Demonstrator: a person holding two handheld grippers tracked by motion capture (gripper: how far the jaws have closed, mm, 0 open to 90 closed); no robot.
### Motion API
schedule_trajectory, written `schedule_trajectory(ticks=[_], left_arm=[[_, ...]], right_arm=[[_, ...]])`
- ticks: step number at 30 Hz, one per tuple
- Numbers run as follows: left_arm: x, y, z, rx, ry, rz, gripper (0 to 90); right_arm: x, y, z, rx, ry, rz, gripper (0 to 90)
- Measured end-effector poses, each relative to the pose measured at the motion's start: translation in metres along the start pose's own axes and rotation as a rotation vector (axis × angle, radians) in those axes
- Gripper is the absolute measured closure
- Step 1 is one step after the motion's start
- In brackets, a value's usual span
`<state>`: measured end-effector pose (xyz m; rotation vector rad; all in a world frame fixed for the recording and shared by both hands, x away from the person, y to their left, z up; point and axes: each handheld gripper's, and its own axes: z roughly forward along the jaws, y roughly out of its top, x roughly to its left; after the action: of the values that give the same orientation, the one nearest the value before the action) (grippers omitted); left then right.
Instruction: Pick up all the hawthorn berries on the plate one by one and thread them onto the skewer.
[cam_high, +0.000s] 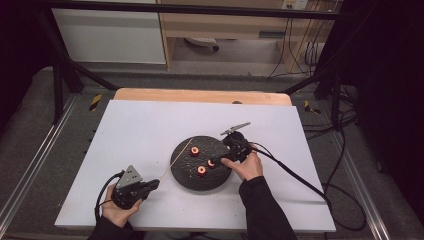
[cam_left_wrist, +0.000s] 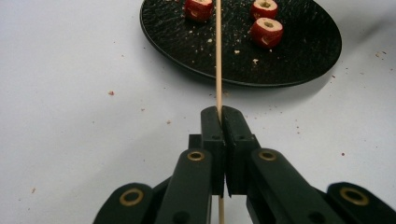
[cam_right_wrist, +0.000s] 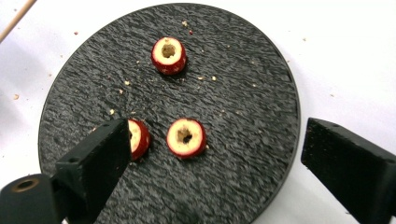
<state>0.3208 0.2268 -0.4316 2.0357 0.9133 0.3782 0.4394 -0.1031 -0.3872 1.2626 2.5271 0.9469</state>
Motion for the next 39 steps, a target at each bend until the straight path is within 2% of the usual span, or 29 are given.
schedule_trajectory(ticks=[3, 4, 8, 10, 12, 18, 19, 27, 39], left_arm=[[0.001, 0.0, 0.001, 0.001, -0.002, -0.002, 87.9], [0.001, 0.0, 0.001, 0.002, 0.002, -0.002, 87.9], [0.002, -0.001, 0.001, 0.002, 0.003, -0.007, 87.9], [0.002, -0.001, 0.001, 0.003, 0.003, -0.007, 87.9], [0.002, -0.001, 0.001, 0.005, 0.003, -0.006, 87.9], [0.002, -0.001, 0.002, 0.01, -0.001, -0.007, 87.9], [0.002, -0.001, 0.002, 0.011, 0.0, -0.007, 87.9], [0.002, -0.001, 0.003, 0.015, -0.003, -0.004, 87.9], [0.001, -0.001, 0.003, 0.014, -0.004, -0.004, 87.9]], right_arm=[[0.002, 0.008, 0.006, 0.032, -0.009, 0.001, 14.2], [0.004, 0.012, 0.009, 0.049, -0.01, -0.002, 18.0], [0.006, 0.015, 0.014, 0.081, -0.008, 0.007, 23.7], [0.009, 0.018, 0.018, 0.117, -0.011, -0.006, 27.2], [0.012, 0.019, 0.021, 0.131, -0.019, -0.015, 30.9], [0.014, 0.02, 0.03, 0.176, -0.013, 0.001, 40.8], [0.015, 0.02, 0.031, 0.189, -0.006, 0.019, 42.7], [0.017, 0.017, 0.038, 0.229, -0.002, 0.063, 52.4], [0.014, 0.018, 0.043, 0.258, -0.002, 0.1, 57.7]])
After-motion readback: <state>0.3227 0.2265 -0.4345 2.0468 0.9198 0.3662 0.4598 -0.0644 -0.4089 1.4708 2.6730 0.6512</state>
